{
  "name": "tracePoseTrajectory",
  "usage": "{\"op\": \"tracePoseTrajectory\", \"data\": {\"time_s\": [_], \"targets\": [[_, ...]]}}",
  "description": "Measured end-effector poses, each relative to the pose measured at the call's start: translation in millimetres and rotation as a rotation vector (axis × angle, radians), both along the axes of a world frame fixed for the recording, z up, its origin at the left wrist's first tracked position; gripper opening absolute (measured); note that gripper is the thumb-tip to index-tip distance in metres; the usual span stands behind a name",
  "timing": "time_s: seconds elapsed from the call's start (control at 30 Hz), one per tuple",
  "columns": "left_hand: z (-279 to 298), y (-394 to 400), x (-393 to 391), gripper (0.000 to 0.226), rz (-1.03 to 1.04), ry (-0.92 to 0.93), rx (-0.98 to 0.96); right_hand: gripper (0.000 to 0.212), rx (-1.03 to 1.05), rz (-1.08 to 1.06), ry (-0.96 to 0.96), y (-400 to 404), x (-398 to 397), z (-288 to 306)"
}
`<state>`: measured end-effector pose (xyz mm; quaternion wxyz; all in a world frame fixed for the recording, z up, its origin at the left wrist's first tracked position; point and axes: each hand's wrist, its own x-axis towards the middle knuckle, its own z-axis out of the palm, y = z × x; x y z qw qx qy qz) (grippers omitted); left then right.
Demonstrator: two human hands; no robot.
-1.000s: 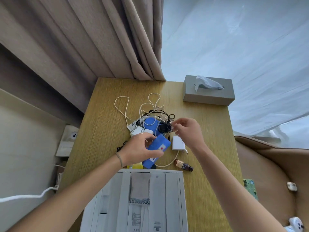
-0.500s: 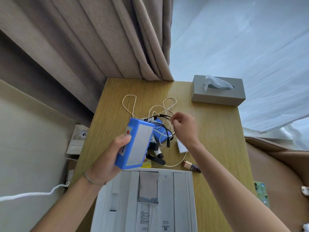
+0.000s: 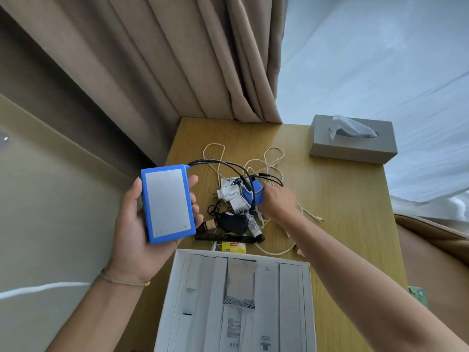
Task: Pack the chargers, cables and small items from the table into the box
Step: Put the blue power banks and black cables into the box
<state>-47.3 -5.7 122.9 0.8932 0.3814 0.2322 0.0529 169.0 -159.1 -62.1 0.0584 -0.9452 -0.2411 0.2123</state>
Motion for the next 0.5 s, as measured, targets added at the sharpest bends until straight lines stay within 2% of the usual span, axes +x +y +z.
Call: {"op": "tracePoseTrajectory", "data": {"time_s": [0.2,0.3,0.4,0.5], "targets": [[-3.5,2.5,-16.2,0.07,0.098,0.074,-0.022,0.048,-0.25,0.032,-0.074,13.2,-7.2,-13.1],[-6.7,2.2,-21.7,0.069,0.107,0.112,-0.038,0.042,-0.298,0.089,-0.141,18.5,-9.9,-13.6],[-8.8,1.4,-26.5,0.066,0.084,0.133,-0.042,0.018,-0.143,0.019,-0.009,16.5,-2.1,-10.1],[-13.0,0.8,-31.6,0.064,0.065,0.163,-0.053,0.017,0.149,-0.203,0.284,6.4,11.3,-0.3]]}}
